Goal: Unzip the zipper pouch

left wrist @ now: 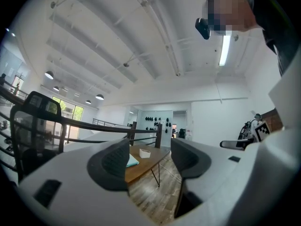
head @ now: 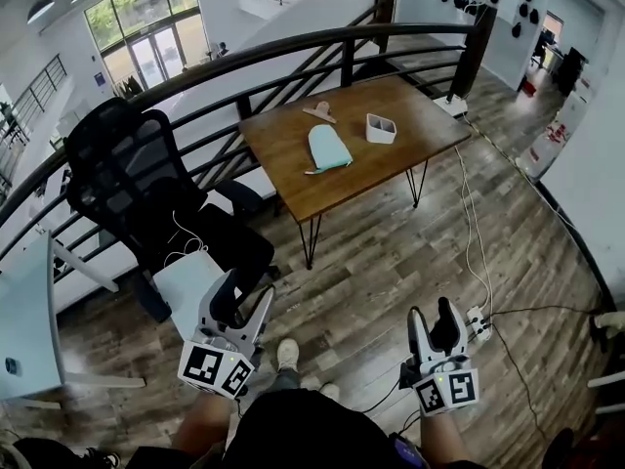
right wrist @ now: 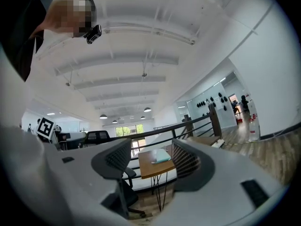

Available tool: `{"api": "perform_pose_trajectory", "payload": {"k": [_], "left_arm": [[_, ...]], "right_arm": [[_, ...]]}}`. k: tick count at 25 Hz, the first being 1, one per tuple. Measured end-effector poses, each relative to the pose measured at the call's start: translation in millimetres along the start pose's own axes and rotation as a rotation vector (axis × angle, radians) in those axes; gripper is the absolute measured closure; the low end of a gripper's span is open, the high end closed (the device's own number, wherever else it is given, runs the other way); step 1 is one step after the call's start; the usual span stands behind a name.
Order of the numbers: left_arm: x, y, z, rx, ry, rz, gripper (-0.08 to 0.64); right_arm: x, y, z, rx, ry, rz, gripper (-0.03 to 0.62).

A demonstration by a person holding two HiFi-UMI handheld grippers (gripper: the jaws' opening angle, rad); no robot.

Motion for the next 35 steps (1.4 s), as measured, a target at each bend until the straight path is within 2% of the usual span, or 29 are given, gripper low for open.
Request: {"api": "perform_pose_trajectory", "payload": {"k": [2,5,8,20,25,31,35], "left_arm": [[-15.1,1.7,9.8,-0.002,0.013,-0.015,0.29],[-40.8,8.0,26.6,-0.011,0.032,-0.058,0.273],[-63.9,7.1,46.7,0.004,0.055,-0.058,0.27],[-149.0,8.6,75.8,-0.033,0.124,-0.068,0.27],[-167.9,19.0,83.2,-0.051,0.148,-0.088,0.27],[-175.8,26.0,96.6,-0.063,0.156,-0.103,0.27],[-177.1,29.1,111.2,-0.075,0.145,-0.094,0.27]], "right_arm": [[-5.0,-2.1,15.0,0.003,0.009,-0.015,0.331],[-13.6,-6.1,40.3,0.008,0.022,-0.014,0.292],[-24.0,-9.4,66.5,0.015,0.027,-0.038,0.265],[-71.4,-1.2,152.3,0.012,0.038,-0.094,0.27],[-80.7,9.7,168.1,-0.024,0.036,-0.115,0.272],[-65.0,6.6,180.2,-0.036,0.071,-0.132,0.276],[-54.9,7.8,197.3,-0.033,0.056,-0.133,0.278]]}}
Point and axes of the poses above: the fingertips, and each gripper's own axes: z forward along the fingers, x to its right, y out of its underside, the point moved 2 cm from there along -z, backward along the fingers, and after that the axes turned 11 degrees about y, right-handed, at the moved point
